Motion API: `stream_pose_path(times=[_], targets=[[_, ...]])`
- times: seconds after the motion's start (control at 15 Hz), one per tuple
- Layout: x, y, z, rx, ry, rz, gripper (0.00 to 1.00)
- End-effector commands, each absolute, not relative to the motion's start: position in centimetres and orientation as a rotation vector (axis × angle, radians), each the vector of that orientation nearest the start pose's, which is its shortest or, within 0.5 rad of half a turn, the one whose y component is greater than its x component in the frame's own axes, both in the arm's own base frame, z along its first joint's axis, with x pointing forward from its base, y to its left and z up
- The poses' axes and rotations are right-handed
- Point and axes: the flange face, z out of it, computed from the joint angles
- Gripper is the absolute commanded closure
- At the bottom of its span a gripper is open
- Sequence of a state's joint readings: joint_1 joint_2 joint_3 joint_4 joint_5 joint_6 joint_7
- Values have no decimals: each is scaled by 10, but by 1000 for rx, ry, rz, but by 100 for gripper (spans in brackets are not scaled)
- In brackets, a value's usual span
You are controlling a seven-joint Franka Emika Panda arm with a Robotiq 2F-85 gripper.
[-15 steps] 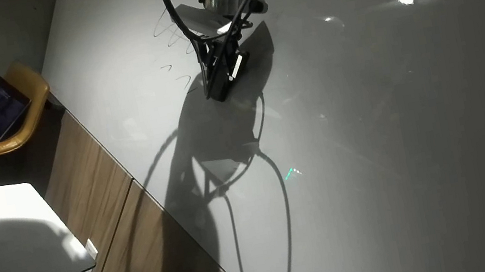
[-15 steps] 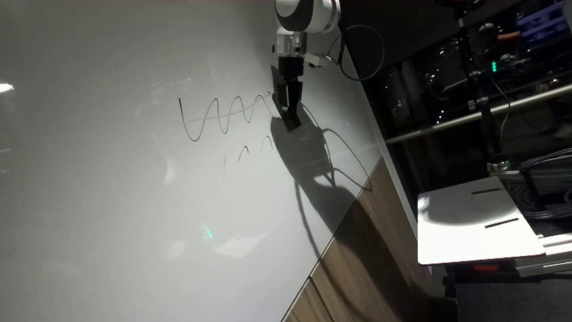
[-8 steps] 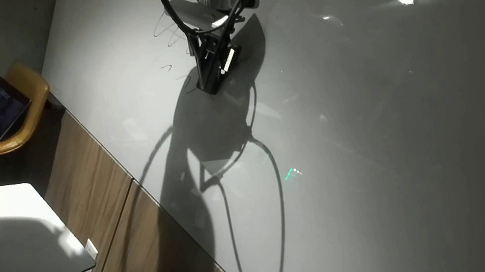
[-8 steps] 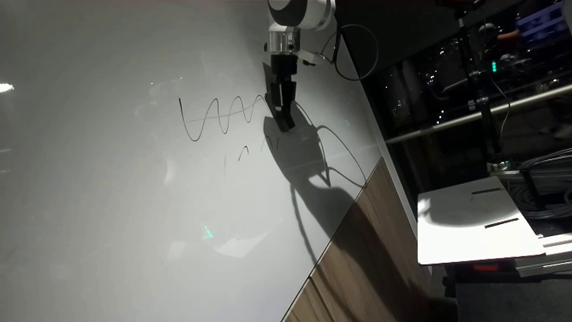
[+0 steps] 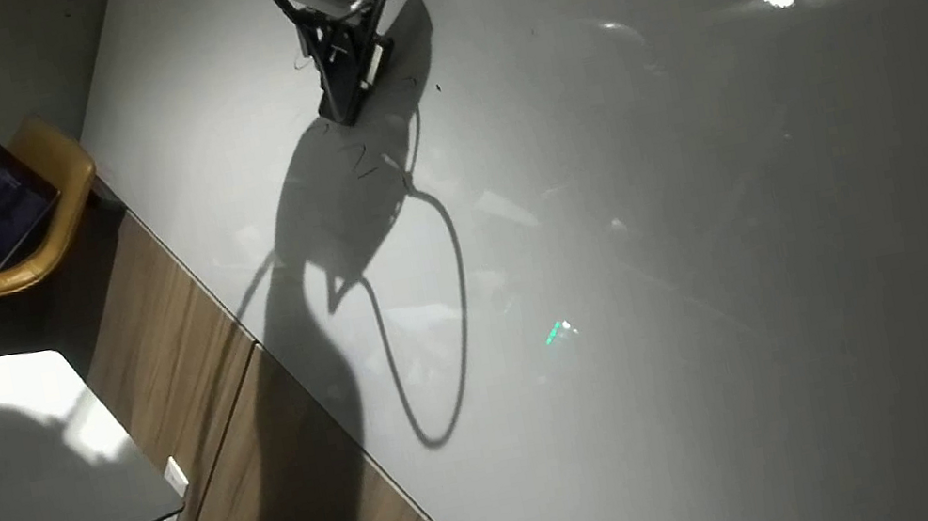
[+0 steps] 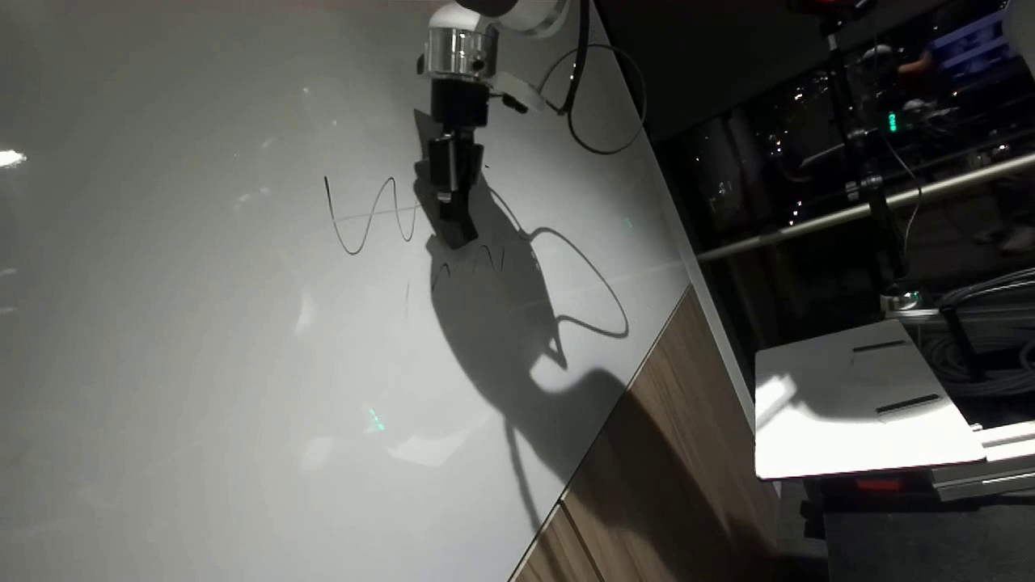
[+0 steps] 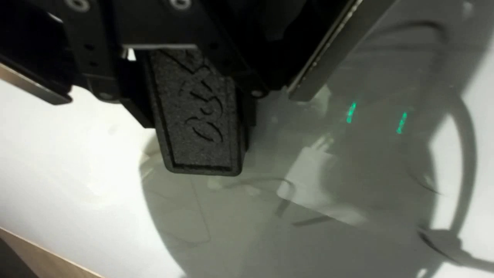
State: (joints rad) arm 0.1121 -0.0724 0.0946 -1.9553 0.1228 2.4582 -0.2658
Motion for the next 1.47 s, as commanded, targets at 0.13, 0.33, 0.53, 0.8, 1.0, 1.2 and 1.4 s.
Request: stream_pose_path(times=[0.13,0.33,0.53,0.8,1.0,1.2,1.4], targets=[[544,280,609,-2724,-752,-998,68],[526,353,618,-2684,-812,-1021,68],[527,387,612,-2703,-845,-1025,68],[558,365,587,-2964,-893,-924,68],[576,346,589,-3091,-868,-840,68],[584,339,597,-3146,-823,-786,68],[585,336,604,-3185,-780,-754,68]])
